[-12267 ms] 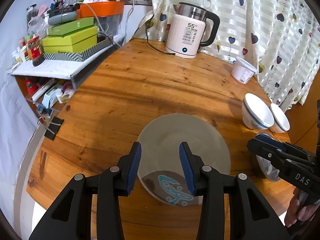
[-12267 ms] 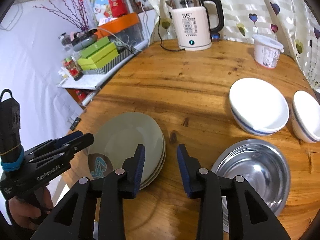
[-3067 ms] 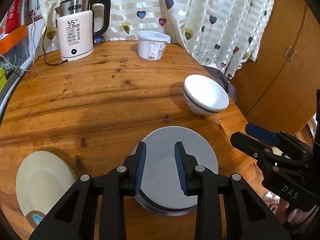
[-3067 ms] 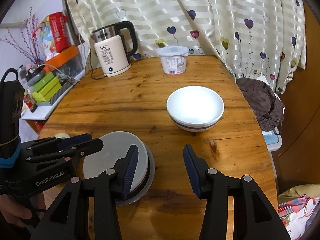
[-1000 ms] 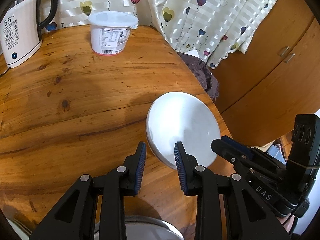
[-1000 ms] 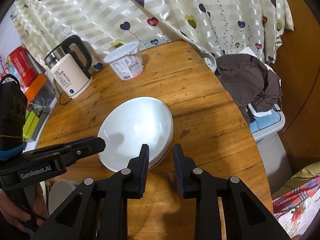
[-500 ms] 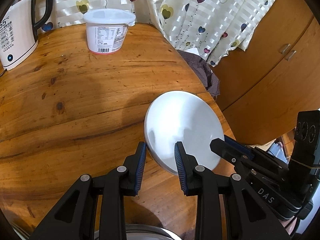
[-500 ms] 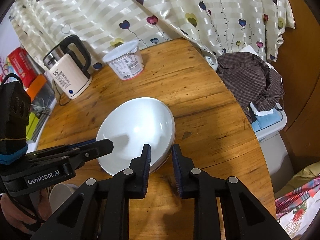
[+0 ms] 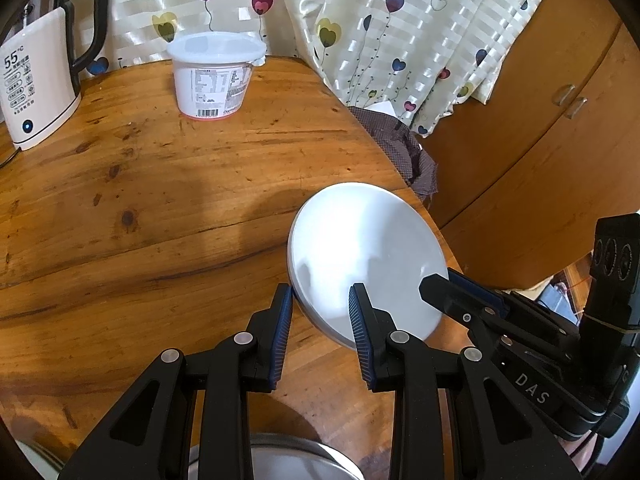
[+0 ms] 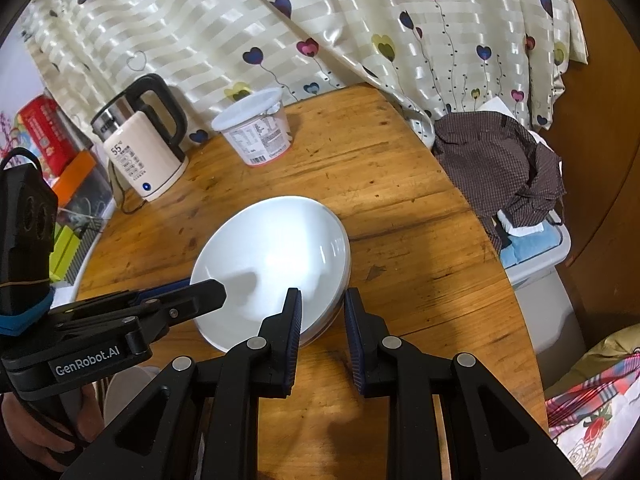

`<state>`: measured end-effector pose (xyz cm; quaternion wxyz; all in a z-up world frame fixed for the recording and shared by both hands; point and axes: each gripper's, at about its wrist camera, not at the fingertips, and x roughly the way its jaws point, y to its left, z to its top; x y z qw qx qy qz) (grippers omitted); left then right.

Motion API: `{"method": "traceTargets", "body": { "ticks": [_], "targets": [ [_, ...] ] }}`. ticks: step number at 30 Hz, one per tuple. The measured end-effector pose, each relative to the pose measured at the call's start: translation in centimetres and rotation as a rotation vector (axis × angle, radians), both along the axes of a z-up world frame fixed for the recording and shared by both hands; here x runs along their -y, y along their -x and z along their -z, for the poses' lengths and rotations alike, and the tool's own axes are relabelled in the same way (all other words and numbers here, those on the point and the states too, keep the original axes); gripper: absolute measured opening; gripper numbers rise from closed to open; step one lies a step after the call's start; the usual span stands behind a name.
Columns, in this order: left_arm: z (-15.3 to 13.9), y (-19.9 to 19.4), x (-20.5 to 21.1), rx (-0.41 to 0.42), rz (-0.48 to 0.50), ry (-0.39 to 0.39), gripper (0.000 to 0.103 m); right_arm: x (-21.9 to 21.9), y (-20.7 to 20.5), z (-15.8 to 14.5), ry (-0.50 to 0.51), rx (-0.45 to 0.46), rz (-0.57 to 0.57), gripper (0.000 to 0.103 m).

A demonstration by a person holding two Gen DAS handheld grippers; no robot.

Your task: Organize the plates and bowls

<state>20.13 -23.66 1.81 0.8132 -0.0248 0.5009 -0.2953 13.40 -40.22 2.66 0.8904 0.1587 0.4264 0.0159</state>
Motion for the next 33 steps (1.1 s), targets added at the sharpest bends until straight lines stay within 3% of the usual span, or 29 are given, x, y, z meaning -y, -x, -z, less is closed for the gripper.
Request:
{"method": "traceTargets", "body": {
  "ticks": [33],
  "targets": [
    [-4.7, 5.0, -4.5, 0.095, -0.058, 0.017, 0.031, -4.5, 4.0, -5.2, 0.041, 0.081, -0.067, 0.021]
  ]
}}
